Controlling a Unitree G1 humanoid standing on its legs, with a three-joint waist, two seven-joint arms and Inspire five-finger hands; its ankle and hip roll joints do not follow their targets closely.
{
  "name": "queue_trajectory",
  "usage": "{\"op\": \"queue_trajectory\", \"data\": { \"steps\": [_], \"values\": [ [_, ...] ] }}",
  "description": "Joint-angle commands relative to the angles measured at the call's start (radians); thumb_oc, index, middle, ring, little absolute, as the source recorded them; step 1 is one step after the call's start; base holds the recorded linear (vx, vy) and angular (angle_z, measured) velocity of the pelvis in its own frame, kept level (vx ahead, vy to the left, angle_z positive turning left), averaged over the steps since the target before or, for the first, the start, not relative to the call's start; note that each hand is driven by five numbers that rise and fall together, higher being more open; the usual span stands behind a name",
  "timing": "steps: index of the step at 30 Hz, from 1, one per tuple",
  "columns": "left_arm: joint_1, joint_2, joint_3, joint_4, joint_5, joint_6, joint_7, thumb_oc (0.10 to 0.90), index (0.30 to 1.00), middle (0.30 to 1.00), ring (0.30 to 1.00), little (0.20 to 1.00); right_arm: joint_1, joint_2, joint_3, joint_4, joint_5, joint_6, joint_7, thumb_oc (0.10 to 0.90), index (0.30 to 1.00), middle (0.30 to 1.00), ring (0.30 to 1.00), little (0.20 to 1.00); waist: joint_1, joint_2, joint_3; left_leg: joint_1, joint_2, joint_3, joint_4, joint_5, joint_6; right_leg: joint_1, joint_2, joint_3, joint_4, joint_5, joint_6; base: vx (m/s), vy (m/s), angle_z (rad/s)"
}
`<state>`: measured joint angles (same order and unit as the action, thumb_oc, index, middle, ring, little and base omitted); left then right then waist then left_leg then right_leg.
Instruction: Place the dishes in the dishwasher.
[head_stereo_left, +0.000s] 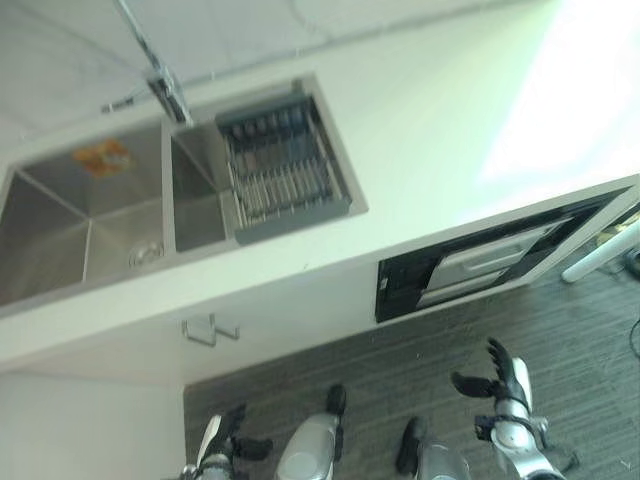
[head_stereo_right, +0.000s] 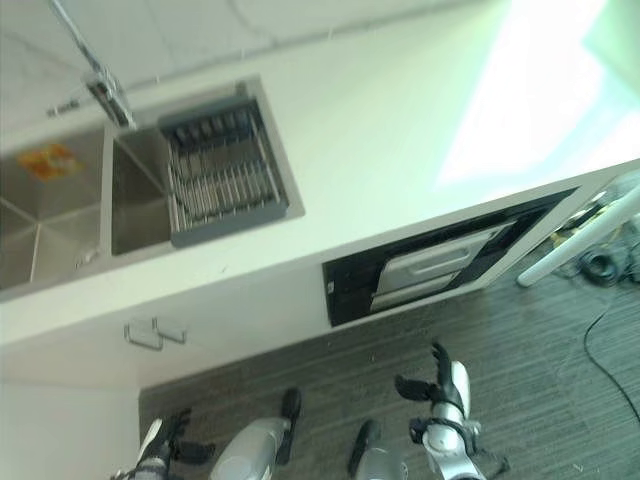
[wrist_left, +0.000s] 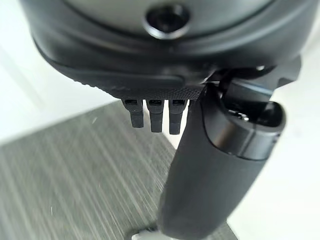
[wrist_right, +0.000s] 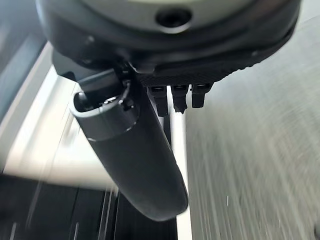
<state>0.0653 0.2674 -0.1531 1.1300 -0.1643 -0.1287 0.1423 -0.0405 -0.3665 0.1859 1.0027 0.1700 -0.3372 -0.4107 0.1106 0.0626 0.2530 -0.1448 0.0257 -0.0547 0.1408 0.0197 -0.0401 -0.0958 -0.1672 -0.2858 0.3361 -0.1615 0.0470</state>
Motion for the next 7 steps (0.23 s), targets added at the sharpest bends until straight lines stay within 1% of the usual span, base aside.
{"op": "queue_trajectory", "data": {
  "steps": [1, 2, 4, 5, 6, 7],
  "values": [
    [-0.008, 0.015, 0.01, -0.023, -0.168, 0.057, -0.058, 0.8, 0.9, 0.9, 0.9, 0.9, -0.099, -0.023, -0.017, -0.028, -0.017, -0.058, 0.06, 0.8, 0.9, 0.9, 0.9, 0.9, 0.015, 0.01, -0.007, -0.048, 0.042, 0.037, 0.159, -0.178, -0.017, 0.031, -0.037, 0.038, -0.036, -0.024, 0.093, 0.0, 0.0, -0.09],
    [-0.006, 0.014, 0.034, -0.018, -0.213, 0.062, -0.102, 0.8, 0.9, 0.9, 0.9, 0.9, -0.091, -0.017, -0.025, -0.017, -0.018, -0.055, 0.078, 0.8, 0.9, 0.9, 0.9, 0.9, 0.013, 0.008, -0.014, -0.044, 0.041, 0.038, 0.159, -0.18, -0.017, 0.032, -0.037, 0.041, -0.036, -0.024, 0.094, 0.0, 0.0, 0.0],
    [-0.001, 0.003, 0.093, -0.016, -0.324, 0.076, -0.233, 0.8, 0.9, 0.9, 0.9, 0.9, -0.067, 0.0, -0.043, 0.012, -0.023, -0.052, 0.108, 0.8, 0.9, 0.9, 0.9, 0.9, 0.008, 0.002, -0.03, -0.031, 0.042, 0.048, 0.159, -0.189, -0.017, 0.034, -0.043, 0.045, -0.036, -0.024, 0.097, 0.0, -0.026, 0.07],
    [0.002, -0.002, 0.109, -0.025, -0.343, 0.08, -0.277, 0.8, 0.9, 0.9, 0.9, 0.9, -0.06, 0.006, -0.048, 0.023, -0.027, -0.053, 0.116, 0.8, 0.9, 0.9, 0.9, 0.9, 0.007, 0.0, -0.035, -0.025, 0.043, 0.051, 0.159, -0.193, -0.016, 0.036, -0.045, 0.045, -0.036, -0.023, 0.097, 0.0, -0.022, 0.06],
    [0.008, -0.007, 0.119, -0.04, -0.353, 0.099, -0.286, 0.8, 0.9, 0.9, 0.9, 0.9, -0.047, 0.013, -0.055, 0.035, -0.028, -0.046, 0.123, 0.8, 0.9, 0.9, 0.9, 0.9, 0.006, -0.002, -0.041, -0.017, 0.043, 0.056, 0.159, -0.2, -0.015, 0.038, -0.048, 0.047, -0.036, -0.024, 0.101, 0.01, -0.024, 0.04],
    [0.012, -0.011, 0.134, -0.041, -0.375, 0.12, -0.334, 0.8, 0.9, 0.9, 0.9, 0.9, -0.035, 0.021, -0.062, 0.051, -0.013, -0.024, 0.142, 0.8, 0.9, 0.9, 0.9, 0.9, 0.003, -0.006, -0.05, -0.008, 0.045, 0.065, 0.159, -0.208, -0.015, 0.039, -0.052, 0.048, -0.036, -0.024, 0.103, 0.0, 0.0, 0.0]
  ]
}}
